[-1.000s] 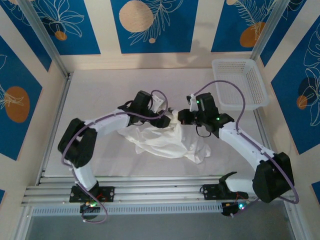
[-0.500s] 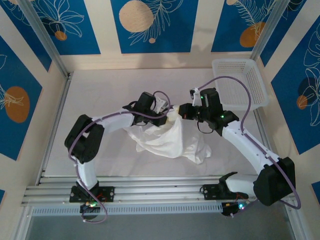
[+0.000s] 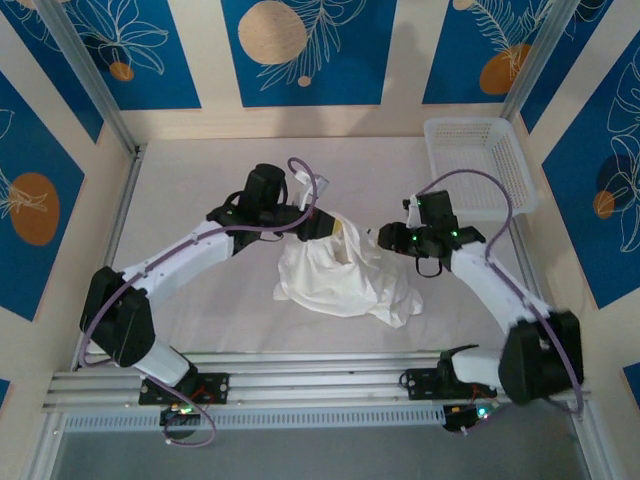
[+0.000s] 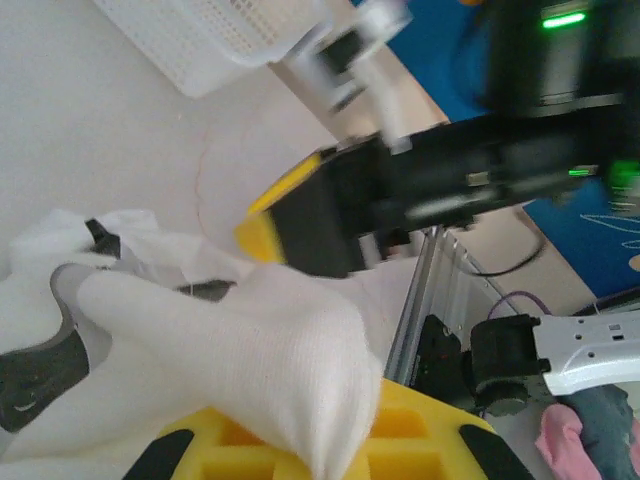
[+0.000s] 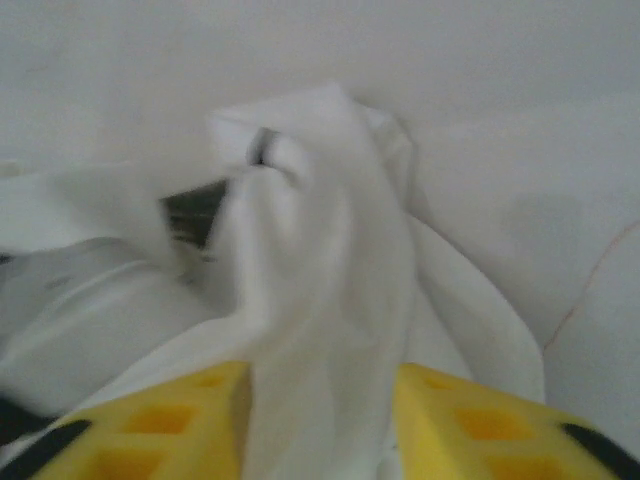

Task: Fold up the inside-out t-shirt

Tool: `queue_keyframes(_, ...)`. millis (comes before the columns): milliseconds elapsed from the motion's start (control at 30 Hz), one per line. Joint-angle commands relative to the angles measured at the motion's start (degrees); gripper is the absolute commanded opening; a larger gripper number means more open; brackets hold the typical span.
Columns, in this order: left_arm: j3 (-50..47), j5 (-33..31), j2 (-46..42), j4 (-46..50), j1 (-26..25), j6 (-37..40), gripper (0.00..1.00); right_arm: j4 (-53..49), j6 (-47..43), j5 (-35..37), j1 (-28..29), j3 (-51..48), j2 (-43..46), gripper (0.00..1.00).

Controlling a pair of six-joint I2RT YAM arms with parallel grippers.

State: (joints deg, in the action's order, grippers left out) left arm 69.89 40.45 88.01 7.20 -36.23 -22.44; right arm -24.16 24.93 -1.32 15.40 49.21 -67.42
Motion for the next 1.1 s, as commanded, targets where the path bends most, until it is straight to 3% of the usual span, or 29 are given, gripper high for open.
queue_keyframes(0, 0.1, 0.67, 0.13, 2.91, 0.37, -1.06, 0.0, 8.86, -5.79, 3.36, 5.8, -4.16, 12.9, 0.5)
queue_keyframes(100, 0.46, 0.28, 0.61, 2.52, 0.39, -1.73, 0.0, 20.84, -12.8, 9.53, 15.35, -11.14, 20.91, 0.58)
queue_keyframes(200, 1.22, 0.16, 1.28, 2.84, 0.37, -1.91, 0.0, 24.01, -16.5, 10.52, 21.16, -11.73, 19.73, 0.61)
queue_keyframes(300, 1.56, 0.35, 1.41, 2.78, 0.37, -1.76, 0.0, 23.13, -22.61, 13.35, 23.72, -10.39, 13.41, 0.72)
queue_keyframes(367, 1.61, -0.02, 1.42, 3.55, 0.39, -1.22, 0.0, 26.76, -27.06, 18.2, 23.83, -11.04, 9.56, 0.76)
queue_keyframes(500, 1.27, 0.24, 0.75, 3.62, 0.38, -1.38, 0.0, 30.37, -33.67, 19.21, 22.14, -9.43, 1.79, 0.78)
queue_keyframes(567, 1.22, -0.31, 0.35, 4.14, 0.37, -0.51, 0.0, 30.05, -34.27, 19.75, 22.04, -7.89, -1.07, 0.69)
queue_keyframes(633, 1.53, -2.29, 0.02, 6.09, 0.37, 1.41, 0.0, 28.97, -33.33, 16.54, 22.13, -6.88, -1.75, 0.49)
queue_keyframes(700, 1.06, -7.01, -0.35, 7.85, 0.75, 3.1, 0.0, 25.02, -30.8, 6.73, 21.88, -5.44, -0.2, 0.16)
queue_keyframes(767, 0.05, -12.16, -0.1, 8.58, 2.31, 4.24, 0.0, 22.05, -26.85, -7.17, 20.99, -4.94, 3.1, 0.0)
queue_keyframes(833, -0.86, -16.09, 1.66, 9.1, 4.89, 5.64, 0.07, 24.26, -19.45, -21.76, 18.75, -6.13, 6.83, 0.0)
queue_keyframes(900, -1.96, -15.66, 4.56, 7.04, 7.37, 6.0, 0.14, 32.36, -9.02, -31.02, 16.69, -9.46, 10.05, 0.0)
queue_keyframes(967, -2.61, -12.97, 6.16, 4.15, 8.1, 5.41, 0.21, 36.24, -3.75, -32.41, 15.82, -11.46, 11.99, 0.0)
queue_keyframes(1067, -4.25, -11.94, 4.9, 1.5, 7.99, 4.31, 0.38, 35.99, -3.31, -29.24, 14.53, -12.28, 12.97, 0.0)
